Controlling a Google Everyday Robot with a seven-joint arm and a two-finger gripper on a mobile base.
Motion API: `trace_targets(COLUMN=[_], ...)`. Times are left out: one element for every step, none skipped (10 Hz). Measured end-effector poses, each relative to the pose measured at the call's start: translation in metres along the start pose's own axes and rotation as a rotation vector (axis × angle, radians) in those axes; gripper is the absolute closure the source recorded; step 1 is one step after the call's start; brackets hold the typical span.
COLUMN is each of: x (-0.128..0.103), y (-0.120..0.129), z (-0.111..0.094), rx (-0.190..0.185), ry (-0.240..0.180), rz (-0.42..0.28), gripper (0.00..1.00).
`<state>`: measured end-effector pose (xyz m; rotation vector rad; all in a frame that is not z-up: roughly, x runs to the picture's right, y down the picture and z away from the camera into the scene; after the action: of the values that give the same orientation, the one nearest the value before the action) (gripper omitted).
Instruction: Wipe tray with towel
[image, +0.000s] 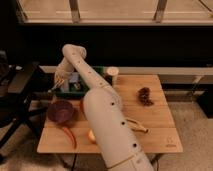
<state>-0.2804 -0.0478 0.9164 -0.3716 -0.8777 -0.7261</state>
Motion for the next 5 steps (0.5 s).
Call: trace_targets(x=[-0.002, 0.000, 0.005, 0.009, 0.015], y=[0.009, 0.024, 0.035, 0.042, 0.048], z=[-0.005, -0.015, -0.024, -0.031, -0.039], rx=[-0.009, -0.021, -0.032, -0.048, -0.068], ry=[0.003, 0.013, 0.025, 0.036, 0.056], rz=[0.014, 0.034, 0.051, 0.060, 0.069], gripper=[1.00, 1.00, 1.00, 1.00, 1.00])
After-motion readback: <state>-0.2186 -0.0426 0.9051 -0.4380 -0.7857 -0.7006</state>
